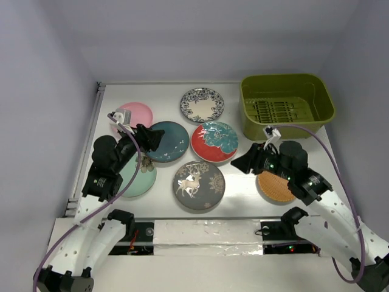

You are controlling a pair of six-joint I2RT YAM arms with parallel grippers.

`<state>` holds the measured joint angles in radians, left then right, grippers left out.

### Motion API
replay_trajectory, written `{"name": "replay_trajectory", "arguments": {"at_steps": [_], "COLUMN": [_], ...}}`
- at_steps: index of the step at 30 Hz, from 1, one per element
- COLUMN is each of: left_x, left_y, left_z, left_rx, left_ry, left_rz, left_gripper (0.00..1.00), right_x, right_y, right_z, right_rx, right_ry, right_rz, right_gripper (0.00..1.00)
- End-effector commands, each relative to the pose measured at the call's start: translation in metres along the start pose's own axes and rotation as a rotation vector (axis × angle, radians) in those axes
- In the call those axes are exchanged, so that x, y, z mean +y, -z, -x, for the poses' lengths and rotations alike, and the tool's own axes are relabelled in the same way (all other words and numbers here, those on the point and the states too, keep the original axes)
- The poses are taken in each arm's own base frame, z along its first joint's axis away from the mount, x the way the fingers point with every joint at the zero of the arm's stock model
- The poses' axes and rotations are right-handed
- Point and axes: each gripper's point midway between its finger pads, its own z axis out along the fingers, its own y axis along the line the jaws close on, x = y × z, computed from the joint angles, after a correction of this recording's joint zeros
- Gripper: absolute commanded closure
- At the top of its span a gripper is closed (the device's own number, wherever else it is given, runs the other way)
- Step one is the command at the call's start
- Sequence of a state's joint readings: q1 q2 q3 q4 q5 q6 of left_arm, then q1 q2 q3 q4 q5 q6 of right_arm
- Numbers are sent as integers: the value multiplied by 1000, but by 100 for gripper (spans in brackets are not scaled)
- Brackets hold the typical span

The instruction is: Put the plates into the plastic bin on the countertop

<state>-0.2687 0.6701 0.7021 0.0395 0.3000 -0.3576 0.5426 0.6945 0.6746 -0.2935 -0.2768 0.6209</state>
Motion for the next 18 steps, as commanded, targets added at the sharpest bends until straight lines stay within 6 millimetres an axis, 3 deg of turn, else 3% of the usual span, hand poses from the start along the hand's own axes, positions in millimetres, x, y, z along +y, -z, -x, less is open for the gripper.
{"name": "replay_trajectory", "arguments": {"at_steps": [1, 3, 4, 7, 8, 12, 15, 16, 18], "left_x": [-10, -9, -9, -10, -9, -4, -3, -3, -2], "left_y": [5, 10, 11, 12, 12, 12, 14, 14, 15], "left_z": [14, 17, 18, 20, 19, 18, 20, 20, 20], "left_rx": [-52, -70, -75, -87, -83, -76, -86, -87, -88], "left_ry": [-40, -50, -54, -57, -54, -50, -48, -48, -50], "left_rz": [-35, -24, -26, -26, -23, 5, 18, 19, 25], "left_gripper": [47, 51, 53, 61, 64, 100, 100, 100, 100], "right_x": [-14, -13, -15, -13, -22, -37, -46, -46, -50], "right_y": [4, 8, 8, 2, -3, -15, -28, -33, -40], "right_z": [-29, -32, -36, -47, -60, -71, -78, -75, -80], "right_rx": [52, 38, 42, 70, 102, 113, 124, 108, 117], "right_ry": [-41, -53, -62, -103, -133, -153, -173, -176, -198], "right_rz": [-36, -25, -21, 24, 8, -24, -40, -28, -27], "right_gripper": [55, 69, 86, 100, 100, 99, 62, 43, 33]}}
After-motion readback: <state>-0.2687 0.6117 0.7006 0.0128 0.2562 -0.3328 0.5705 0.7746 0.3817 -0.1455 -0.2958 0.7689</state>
